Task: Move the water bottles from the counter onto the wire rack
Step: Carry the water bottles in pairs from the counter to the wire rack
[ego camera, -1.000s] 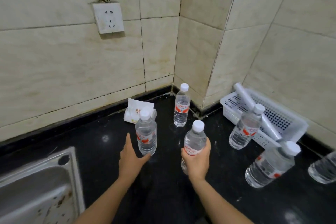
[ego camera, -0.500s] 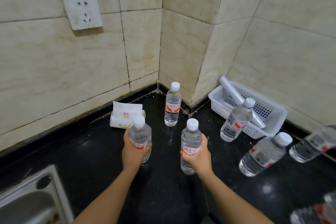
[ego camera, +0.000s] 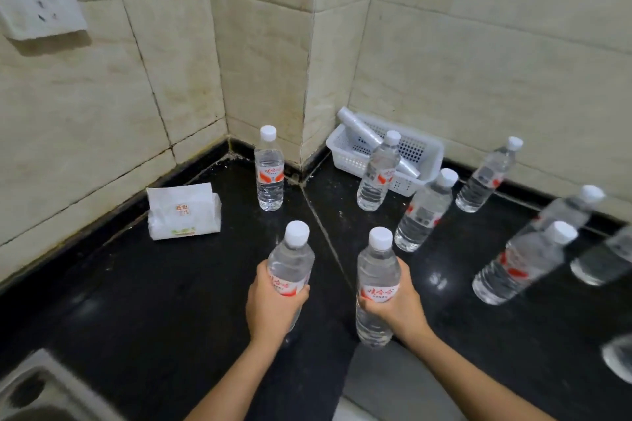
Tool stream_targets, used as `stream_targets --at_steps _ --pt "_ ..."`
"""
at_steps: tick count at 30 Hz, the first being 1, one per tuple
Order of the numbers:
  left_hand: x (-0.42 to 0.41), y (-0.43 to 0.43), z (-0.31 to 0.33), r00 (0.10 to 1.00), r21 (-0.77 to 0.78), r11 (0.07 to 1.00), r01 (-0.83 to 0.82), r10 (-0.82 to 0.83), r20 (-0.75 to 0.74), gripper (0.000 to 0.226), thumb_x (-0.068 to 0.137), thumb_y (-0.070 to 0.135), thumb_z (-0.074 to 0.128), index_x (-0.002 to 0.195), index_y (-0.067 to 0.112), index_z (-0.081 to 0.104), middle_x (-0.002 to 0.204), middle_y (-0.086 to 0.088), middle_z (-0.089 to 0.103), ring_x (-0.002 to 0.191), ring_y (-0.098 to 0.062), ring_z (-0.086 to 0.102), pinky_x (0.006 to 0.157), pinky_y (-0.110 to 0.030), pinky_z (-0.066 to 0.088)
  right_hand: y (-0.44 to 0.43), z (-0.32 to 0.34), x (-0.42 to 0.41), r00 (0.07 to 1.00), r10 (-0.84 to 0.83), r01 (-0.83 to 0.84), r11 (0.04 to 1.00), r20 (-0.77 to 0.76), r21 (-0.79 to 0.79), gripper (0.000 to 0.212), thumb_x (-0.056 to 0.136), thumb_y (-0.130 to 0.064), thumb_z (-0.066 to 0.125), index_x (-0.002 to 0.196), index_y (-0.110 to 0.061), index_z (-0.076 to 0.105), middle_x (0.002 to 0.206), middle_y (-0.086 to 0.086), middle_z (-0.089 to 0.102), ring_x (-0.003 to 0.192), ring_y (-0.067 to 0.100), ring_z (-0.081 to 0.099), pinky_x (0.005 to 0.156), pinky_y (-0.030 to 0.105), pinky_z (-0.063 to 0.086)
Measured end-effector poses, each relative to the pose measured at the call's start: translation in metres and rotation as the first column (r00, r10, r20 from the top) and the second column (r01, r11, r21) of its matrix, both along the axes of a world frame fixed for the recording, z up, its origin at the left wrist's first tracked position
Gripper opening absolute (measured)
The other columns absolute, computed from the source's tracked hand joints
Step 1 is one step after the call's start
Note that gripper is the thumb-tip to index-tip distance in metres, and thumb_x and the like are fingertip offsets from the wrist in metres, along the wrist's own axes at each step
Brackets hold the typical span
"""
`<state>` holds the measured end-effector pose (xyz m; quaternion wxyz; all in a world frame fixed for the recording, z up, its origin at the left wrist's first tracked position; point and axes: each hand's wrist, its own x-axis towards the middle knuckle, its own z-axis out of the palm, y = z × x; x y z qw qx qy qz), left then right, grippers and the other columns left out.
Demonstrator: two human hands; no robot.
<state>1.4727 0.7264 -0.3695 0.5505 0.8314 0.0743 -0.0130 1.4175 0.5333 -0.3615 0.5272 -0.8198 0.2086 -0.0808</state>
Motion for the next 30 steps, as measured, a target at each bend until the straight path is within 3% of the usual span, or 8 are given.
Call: stream_targets --at_steps 2,6,10,17,21,26,28,30 --pt "-0.014 -0.020 0.002 0.994 0.002 0.994 0.112 -0.112 -0.019 0.066 0.057 0.025 0.082 0.114 0.021 0.049 0.108 -0.007 0.066 0.099 -0.031 0.061 0.078 -0.035 0.048 -0.014 0.002 -0.032 0.998 -0.056 0.056 0.998 -0.008 -0.012 0.073 0.051 -0.022 0.075 0.114 -0.038 0.042 0.100 -0.011 0.064 0.091 0.009 0.063 0.079 0.030 0.049" --pt "-0.049 -0.071 0.016 0.940 -0.034 0.940 0.340 -0.341 -0.030 0.067 0.057 0.027 0.082 0.114 0.025 0.047 0.108 -0.005 0.067 0.099 -0.028 0.062 0.081 -0.036 0.050 -0.044 0.007 -0.102 0.982 -0.184 0.182 0.982 -0.044 -0.051 0.066 0.054 -0.023 0.075 0.100 -0.053 0.039 0.093 -0.025 0.059 0.084 -0.020 0.056 0.064 0.003 0.042" --pt "-0.089 -0.121 0.028 0.838 -0.047 0.836 0.546 -0.546 0.007 0.064 0.056 0.027 0.082 0.108 0.032 0.046 0.107 -0.002 0.067 0.097 -0.026 0.063 0.082 -0.035 0.050 -0.078 0.015 -0.179 0.941 -0.335 0.333 0.941 -0.035 -0.065 0.073 0.054 -0.022 0.077 0.108 -0.048 0.035 0.095 -0.022 0.059 0.087 -0.001 0.060 0.066 0.006 0.044" --pt "-0.186 -0.213 0.044 0.610 0.013 0.611 0.791 -0.791 0.046 0.061 0.057 0.025 0.082 0.107 0.032 0.048 0.094 0.006 0.065 0.090 -0.022 0.063 0.077 -0.030 0.047 -0.137 0.025 -0.335 0.798 -0.600 0.603 0.796 0.056 -0.061 0.071 0.055 -0.012 0.079 0.104 -0.046 0.040 0.099 -0.020 0.058 0.091 -0.003 0.058 0.072 0.007 0.044" --pt "-0.270 -0.275 0.046 0.501 0.019 0.503 0.864 -0.863 0.060 0.058 0.059 0.025 0.081 0.107 0.028 0.048 0.096 0.002 0.067 0.090 -0.024 0.064 0.079 -0.033 0.050 -0.170 0.025 -0.435 0.698 -0.711 0.716 0.695 0.085 -0.068 0.070 0.055 -0.007 0.079 0.101 -0.044 0.042 0.096 -0.021 0.059 0.084 -0.018 0.056 0.066 -0.001 0.040" --pt "-0.388 -0.348 0.041 0.396 -0.043 0.395 0.918 -0.917 0.043 0.058 0.059 0.020 0.082 0.106 0.026 0.048 0.091 0.003 0.065 0.086 -0.023 0.062 0.078 -0.031 0.047 -0.207 0.030 -0.556 0.579 -0.808 0.815 0.577 0.107 -0.054 0.071 0.042 -0.030 0.073 0.103 -0.043 0.040 0.096 -0.020 0.060 0.089 -0.007 0.059 0.072 0.011 0.043" --pt "-0.433 -0.373 0.040 0.368 -0.072 0.365 0.928 -0.929 0.046 0.057 0.059 0.019 0.083 0.104 0.026 0.047 0.087 0.005 0.063 0.083 -0.021 0.060 0.078 -0.032 0.048 -0.222 0.037 -0.600 0.538 -0.830 0.842 0.537 0.147 -0.052 0.074 0.043 -0.026 0.074 0.106 -0.040 0.039 0.099 -0.020 0.057 0.091 -0.005 0.057 0.074 0.013 0.042" --pt "-0.469 -0.395 0.041 0.335 -0.093 0.331 0.939 -0.941 0.037 0.055 0.059 0.019 0.083 0.100 0.027 0.046 0.080 0.012 0.061 0.079 -0.019 0.058 0.066 -0.027 0.044 -0.237 0.044 -0.641 0.484 -0.859 0.874 0.483 0.169 -0.050 0.077 0.048 -0.014 0.079 0.109 -0.039 0.039 0.102 -0.020 0.056 0.094 -0.001 0.058 0.075 0.010 0.043"
